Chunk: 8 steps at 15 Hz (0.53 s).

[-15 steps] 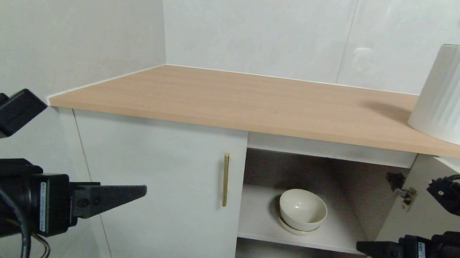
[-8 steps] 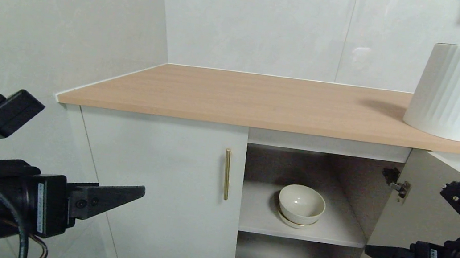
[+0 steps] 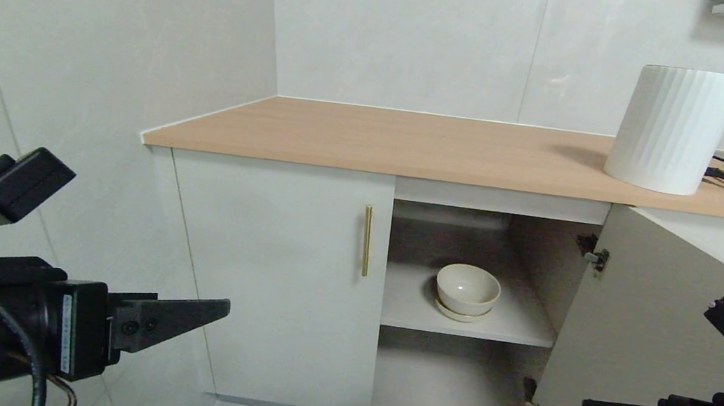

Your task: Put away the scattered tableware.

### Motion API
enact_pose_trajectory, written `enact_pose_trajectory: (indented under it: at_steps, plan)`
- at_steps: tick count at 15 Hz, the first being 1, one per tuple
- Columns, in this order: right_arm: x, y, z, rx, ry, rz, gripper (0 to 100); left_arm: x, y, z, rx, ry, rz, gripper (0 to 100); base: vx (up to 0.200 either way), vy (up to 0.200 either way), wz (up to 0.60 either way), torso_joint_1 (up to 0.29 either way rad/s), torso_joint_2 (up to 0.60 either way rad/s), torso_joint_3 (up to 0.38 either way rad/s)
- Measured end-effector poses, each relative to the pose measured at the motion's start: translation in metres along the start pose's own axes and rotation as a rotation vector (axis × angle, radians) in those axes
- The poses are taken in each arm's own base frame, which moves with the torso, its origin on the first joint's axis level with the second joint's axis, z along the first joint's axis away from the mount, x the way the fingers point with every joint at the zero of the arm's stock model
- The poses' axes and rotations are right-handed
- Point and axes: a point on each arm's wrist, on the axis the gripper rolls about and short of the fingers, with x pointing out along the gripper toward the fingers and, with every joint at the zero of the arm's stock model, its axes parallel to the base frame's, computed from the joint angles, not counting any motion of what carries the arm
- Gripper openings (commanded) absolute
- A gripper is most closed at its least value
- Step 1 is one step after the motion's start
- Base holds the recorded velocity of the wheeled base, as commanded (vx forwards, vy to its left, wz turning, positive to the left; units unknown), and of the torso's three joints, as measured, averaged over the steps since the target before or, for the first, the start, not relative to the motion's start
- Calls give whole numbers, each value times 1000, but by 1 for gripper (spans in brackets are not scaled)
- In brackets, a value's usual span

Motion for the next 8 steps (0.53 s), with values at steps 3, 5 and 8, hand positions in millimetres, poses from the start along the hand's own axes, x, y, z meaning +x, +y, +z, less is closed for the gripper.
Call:
enact_pose_trajectory:
  at_steps: [3, 5, 8]
  plan:
    - [1, 0, 0, -1, 3, -2, 100, 0, 0, -1, 0, 4, -2, 100, -200, 0, 0, 2, 2, -1]
    - [1, 0, 0, -1, 3, -2, 100, 1, 0, -1, 1, 12, -12, 100, -200, 0, 0, 2, 2, 0]
    - [1, 0, -1, -1, 5, -6, 100, 1, 1, -2, 1, 17, -11, 100, 0, 0, 0, 0, 0, 0]
